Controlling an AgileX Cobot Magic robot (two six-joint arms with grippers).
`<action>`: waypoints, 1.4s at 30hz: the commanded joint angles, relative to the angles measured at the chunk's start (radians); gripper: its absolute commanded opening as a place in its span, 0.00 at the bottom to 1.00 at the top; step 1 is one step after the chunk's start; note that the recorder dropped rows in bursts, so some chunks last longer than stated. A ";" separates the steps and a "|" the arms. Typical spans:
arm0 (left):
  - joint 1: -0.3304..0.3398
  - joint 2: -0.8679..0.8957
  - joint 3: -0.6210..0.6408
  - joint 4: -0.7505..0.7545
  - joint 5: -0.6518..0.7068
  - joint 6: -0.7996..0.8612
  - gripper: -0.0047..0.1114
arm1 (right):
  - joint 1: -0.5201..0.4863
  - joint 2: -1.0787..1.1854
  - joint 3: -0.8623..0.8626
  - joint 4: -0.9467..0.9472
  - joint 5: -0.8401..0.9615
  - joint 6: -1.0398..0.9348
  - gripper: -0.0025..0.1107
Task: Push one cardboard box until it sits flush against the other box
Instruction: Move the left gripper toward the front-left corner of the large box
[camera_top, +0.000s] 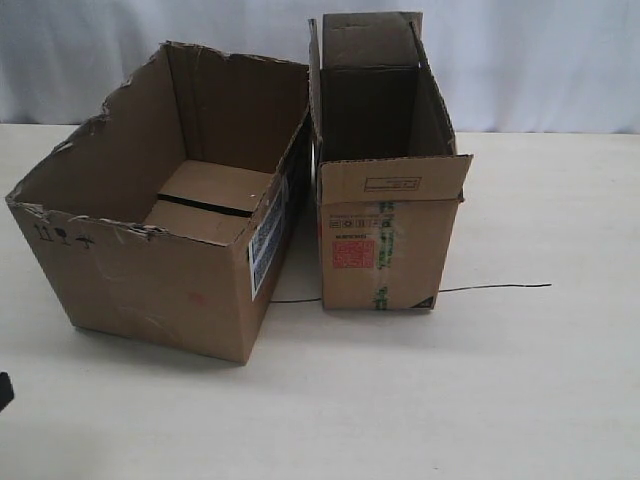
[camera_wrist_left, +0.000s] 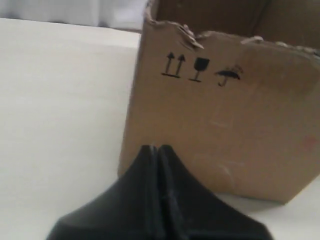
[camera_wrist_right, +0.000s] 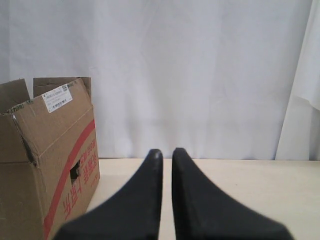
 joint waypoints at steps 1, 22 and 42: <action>-0.030 0.203 0.003 0.145 -0.197 0.003 0.04 | -0.007 -0.002 0.003 -0.001 0.003 -0.006 0.07; -0.030 0.463 0.003 0.476 -0.628 -0.092 0.04 | -0.007 -0.002 0.003 -0.001 0.003 -0.006 0.07; -0.030 0.479 -0.042 0.469 -0.580 -0.155 0.04 | -0.007 -0.002 0.003 -0.001 0.003 -0.006 0.07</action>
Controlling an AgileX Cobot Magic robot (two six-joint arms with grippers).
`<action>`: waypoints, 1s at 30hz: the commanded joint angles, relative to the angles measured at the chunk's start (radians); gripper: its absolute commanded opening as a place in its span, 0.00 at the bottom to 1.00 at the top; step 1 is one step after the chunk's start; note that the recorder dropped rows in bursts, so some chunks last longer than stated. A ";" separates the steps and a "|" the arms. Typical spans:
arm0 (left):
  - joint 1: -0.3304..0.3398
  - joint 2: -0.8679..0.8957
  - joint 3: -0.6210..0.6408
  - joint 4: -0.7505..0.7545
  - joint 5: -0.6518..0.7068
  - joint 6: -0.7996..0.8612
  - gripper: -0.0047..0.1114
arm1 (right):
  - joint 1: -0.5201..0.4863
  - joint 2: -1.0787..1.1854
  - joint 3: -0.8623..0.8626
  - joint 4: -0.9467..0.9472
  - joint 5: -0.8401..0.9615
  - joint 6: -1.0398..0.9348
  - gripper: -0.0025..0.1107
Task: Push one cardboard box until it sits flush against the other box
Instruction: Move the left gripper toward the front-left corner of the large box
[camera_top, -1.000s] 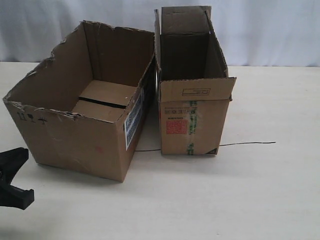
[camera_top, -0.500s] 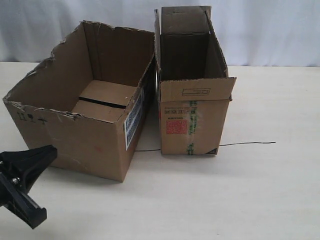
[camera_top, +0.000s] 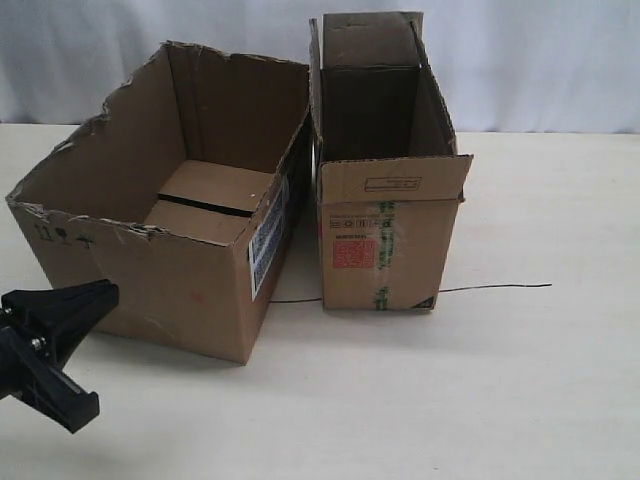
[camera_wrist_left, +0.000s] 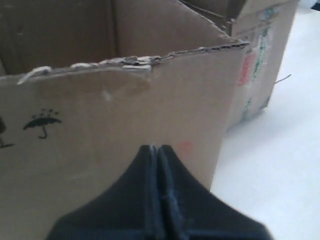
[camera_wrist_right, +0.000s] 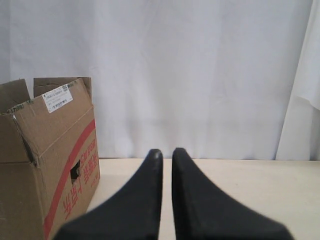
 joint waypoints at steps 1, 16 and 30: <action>-0.008 0.003 -0.002 -0.073 -0.014 0.028 0.04 | -0.007 -0.002 0.003 -0.001 0.003 -0.006 0.07; -0.008 0.003 -0.106 -0.046 0.054 -0.063 0.04 | -0.007 -0.002 0.003 -0.001 0.003 -0.006 0.07; -0.008 0.112 -0.127 0.048 0.073 -0.107 0.04 | -0.007 -0.002 0.003 -0.001 0.003 -0.006 0.07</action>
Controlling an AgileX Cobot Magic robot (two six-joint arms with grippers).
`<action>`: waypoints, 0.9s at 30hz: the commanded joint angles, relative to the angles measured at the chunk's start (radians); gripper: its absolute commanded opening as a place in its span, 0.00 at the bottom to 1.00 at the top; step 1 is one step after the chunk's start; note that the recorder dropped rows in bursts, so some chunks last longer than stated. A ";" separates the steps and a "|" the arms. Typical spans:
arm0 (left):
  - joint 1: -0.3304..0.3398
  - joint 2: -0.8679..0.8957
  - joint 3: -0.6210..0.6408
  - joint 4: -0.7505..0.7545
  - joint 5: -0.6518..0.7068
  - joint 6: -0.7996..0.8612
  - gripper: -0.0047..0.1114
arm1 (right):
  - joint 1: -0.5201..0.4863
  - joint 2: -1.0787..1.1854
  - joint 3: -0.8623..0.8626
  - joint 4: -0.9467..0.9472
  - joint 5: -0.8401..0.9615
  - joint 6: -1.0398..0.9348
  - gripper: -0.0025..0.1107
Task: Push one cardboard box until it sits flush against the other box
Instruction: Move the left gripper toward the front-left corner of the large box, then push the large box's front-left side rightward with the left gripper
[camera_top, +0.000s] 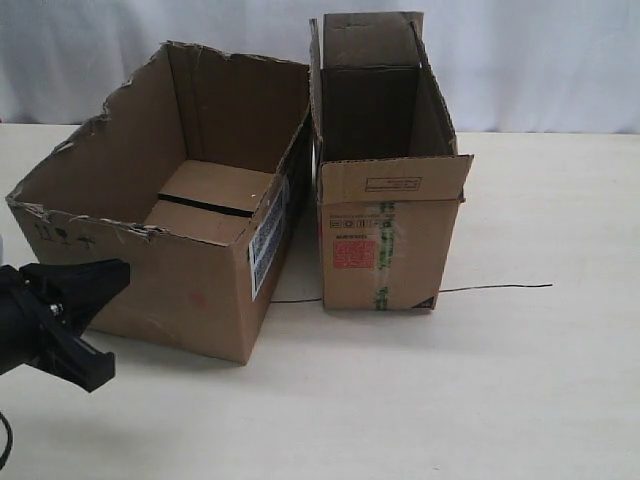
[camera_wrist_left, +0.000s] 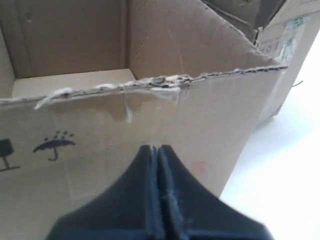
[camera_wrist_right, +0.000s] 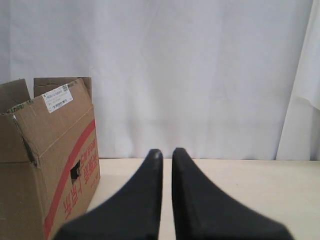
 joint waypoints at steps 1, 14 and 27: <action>-0.008 0.122 -0.043 -0.012 -0.041 0.018 0.04 | -0.007 -0.002 0.003 -0.001 0.003 -0.006 0.07; -0.008 0.363 -0.188 -0.010 -0.160 0.013 0.04 | -0.007 -0.002 0.003 -0.001 0.003 -0.006 0.07; -0.008 0.377 -0.239 -0.008 -0.175 0.010 0.04 | -0.007 -0.002 0.003 -0.001 0.003 -0.006 0.07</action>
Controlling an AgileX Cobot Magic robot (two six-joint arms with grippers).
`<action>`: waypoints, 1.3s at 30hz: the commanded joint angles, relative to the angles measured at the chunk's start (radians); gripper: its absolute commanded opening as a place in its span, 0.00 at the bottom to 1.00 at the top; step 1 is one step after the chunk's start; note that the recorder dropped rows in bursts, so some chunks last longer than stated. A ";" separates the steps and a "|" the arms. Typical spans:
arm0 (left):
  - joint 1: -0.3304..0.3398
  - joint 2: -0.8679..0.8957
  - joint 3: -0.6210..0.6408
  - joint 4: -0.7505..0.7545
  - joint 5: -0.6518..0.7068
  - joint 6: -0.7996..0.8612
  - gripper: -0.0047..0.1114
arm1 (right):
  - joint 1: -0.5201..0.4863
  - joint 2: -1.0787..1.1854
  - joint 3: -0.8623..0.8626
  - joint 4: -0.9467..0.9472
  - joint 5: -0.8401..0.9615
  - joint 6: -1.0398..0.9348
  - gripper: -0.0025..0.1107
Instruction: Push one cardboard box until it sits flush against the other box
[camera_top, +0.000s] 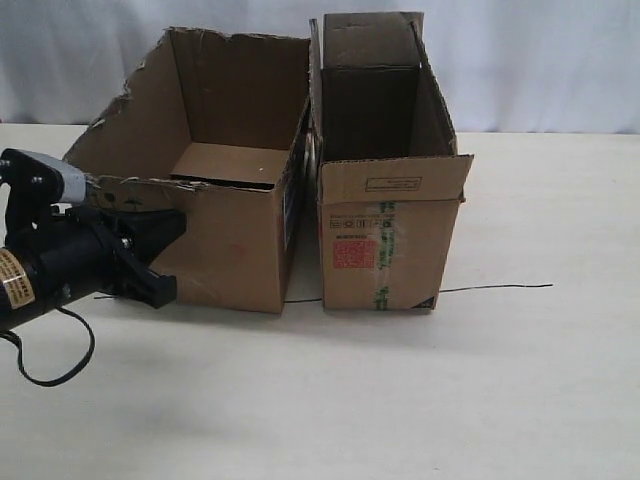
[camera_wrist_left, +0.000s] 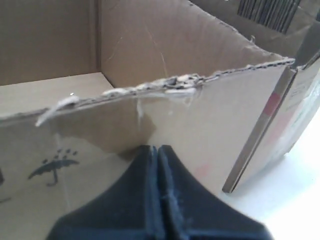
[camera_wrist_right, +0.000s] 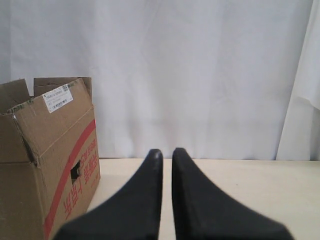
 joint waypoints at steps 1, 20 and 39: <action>-0.008 -0.015 0.002 -0.002 0.007 0.010 0.04 | -0.007 -0.002 0.003 -0.001 0.003 -0.006 0.07; -0.006 -0.347 0.223 -0.601 0.086 0.395 0.04 | -0.007 -0.002 0.003 -0.001 0.003 -0.006 0.07; 0.344 -0.055 -0.511 -0.631 0.851 0.497 0.04 | -0.007 -0.002 0.003 -0.001 0.003 -0.006 0.07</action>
